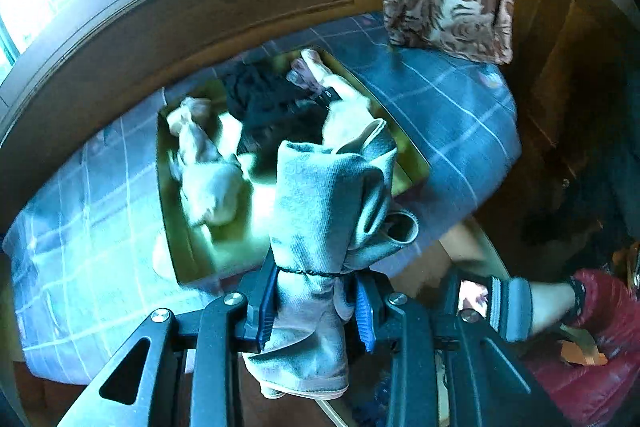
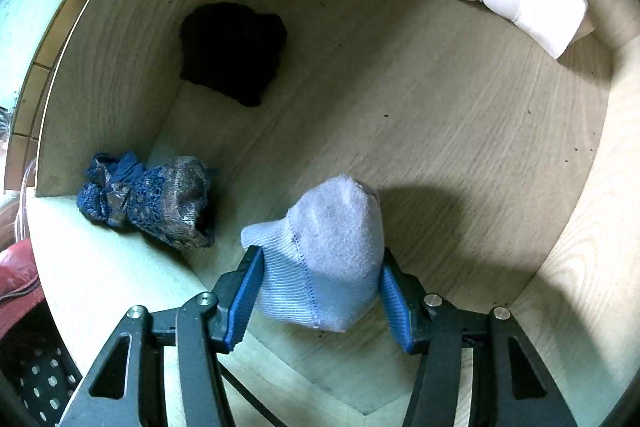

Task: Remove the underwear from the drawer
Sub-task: 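Lower the grey-blue cloth into the tin tray and open the left tool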

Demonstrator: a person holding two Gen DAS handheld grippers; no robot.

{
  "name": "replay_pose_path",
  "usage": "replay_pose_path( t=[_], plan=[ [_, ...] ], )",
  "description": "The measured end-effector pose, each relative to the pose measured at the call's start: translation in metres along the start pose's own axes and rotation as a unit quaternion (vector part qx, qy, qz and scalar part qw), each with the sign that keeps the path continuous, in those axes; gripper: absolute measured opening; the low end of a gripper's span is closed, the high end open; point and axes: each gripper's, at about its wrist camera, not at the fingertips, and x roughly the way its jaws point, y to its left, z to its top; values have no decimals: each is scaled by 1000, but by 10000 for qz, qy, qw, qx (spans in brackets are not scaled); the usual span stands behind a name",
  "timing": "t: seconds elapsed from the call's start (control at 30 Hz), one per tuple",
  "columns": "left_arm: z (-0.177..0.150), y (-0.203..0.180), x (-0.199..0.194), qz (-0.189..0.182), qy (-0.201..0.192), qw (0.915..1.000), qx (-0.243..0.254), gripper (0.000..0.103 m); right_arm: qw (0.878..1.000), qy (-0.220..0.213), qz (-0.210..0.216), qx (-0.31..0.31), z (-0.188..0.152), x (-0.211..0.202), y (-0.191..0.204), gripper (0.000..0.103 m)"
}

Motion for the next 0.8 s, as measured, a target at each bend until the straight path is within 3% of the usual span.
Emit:
replay_pose_path(
  t=[0.3, 0.53, 0.8],
  plan=[
    [43, 31, 35, -103, 152, 9988, -449, 32, 10000, -6, 10, -18, 0, -2, 2, 57],
    [55, 50, 73, -270, 376, 9949, -901, 32, 10000, -9, 16, -13, 0, -3, 1, 57],
    [58, 54, 118, -314, 716, 9915, -1045, 32, 10000, -13, 16, -16, 1, -3, 2, 57]
  ],
)
